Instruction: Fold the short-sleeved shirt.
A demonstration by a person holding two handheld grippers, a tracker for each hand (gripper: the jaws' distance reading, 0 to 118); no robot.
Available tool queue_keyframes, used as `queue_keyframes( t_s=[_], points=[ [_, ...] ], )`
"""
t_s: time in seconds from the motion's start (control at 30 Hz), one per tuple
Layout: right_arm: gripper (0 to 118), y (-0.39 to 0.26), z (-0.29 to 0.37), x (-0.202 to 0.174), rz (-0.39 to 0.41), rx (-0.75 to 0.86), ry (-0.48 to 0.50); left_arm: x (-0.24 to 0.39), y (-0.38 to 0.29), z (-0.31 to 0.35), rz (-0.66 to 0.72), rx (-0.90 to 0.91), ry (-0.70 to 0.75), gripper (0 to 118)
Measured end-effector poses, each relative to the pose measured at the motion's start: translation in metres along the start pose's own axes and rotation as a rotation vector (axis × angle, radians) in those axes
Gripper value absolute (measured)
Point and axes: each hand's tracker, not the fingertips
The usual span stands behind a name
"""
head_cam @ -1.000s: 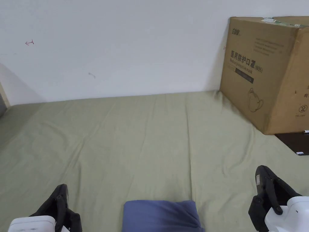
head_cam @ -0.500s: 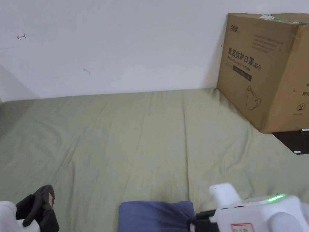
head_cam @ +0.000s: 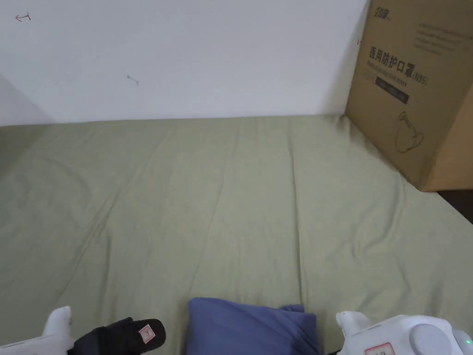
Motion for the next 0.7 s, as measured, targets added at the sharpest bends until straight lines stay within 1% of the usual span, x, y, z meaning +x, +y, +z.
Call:
queue_keyframes(
  t_s=[0.03,0.07,0.1,0.2,0.27,0.3,0.33,0.37,0.43,0.47,0.5,0.53,0.57,0.6,0.67,0.7],
  points=[
    [0,0.0,0.0,0.0,0.009,0.001,-0.002,-0.008,0.004,-0.011,-0.01,-0.026,-0.019,101],
    [0,-0.002,-0.001,-0.002,0.018,0.004,-0.006,-0.018,0.008,-0.022,0.0,-0.053,-0.063,108],
    [0,-0.002,-0.001,-0.002,0.023,0.003,-0.009,-0.028,0.012,-0.034,0.046,-0.077,-0.115,107],
    [0,0.001,-0.002,-0.002,0.023,-0.007,-0.01,-0.056,0.017,-0.079,0.231,-0.231,-0.251,107],
    [0,0.001,-0.002,-0.002,0.012,-0.011,-0.009,-0.055,0.016,-0.104,0.251,-0.291,-0.375,102],
    [0,0.0,-0.003,-0.003,0.003,-0.008,-0.012,-0.052,0.013,-0.117,0.25,-0.314,-0.383,102],
    [0,0.0,-0.003,-0.004,0.0,-0.006,-0.015,-0.05,0.013,-0.126,0.215,-0.312,-0.357,101],
    [0,-0.001,-0.003,-0.004,0.002,-0.003,-0.017,-0.047,0.012,-0.133,0.16,-0.303,-0.316,85],
    [0,-0.001,-0.003,-0.004,0.01,0.001,-0.021,-0.042,0.01,-0.138,0.0,-0.263,-0.043,23],
    [0,-0.001,-0.004,-0.003,0.011,0.003,-0.014,-0.046,0.005,-0.138,0.014,-0.25,-0.042,21],
    [0,-0.002,-0.004,-0.003,0.008,0.004,-0.016,-0.045,0.005,-0.133,0.094,-0.221,-0.183,21],
    [0,-0.003,-0.003,-0.003,0.0,0.009,-0.012,-0.04,0.005,-0.13,0.077,-0.235,-0.147,20],
    [0,-0.005,-0.001,-0.007,-0.003,0.017,-0.014,-0.03,0.003,-0.123,0.013,-0.214,-0.101,21],
    [0,-0.006,0.003,-0.012,0.012,0.038,-0.025,-0.02,0.002,-0.114,-0.026,-0.206,-0.108,21],
    [0,-0.014,0.015,-0.024,0.094,0.109,-0.007,-0.006,0.005,-0.092,0.003,-0.203,-0.168,21],
    [0,-0.019,0.023,-0.032,0.101,0.144,0.016,0.001,0.009,-0.074,-0.014,-0.178,-0.163,21]
  ],
)
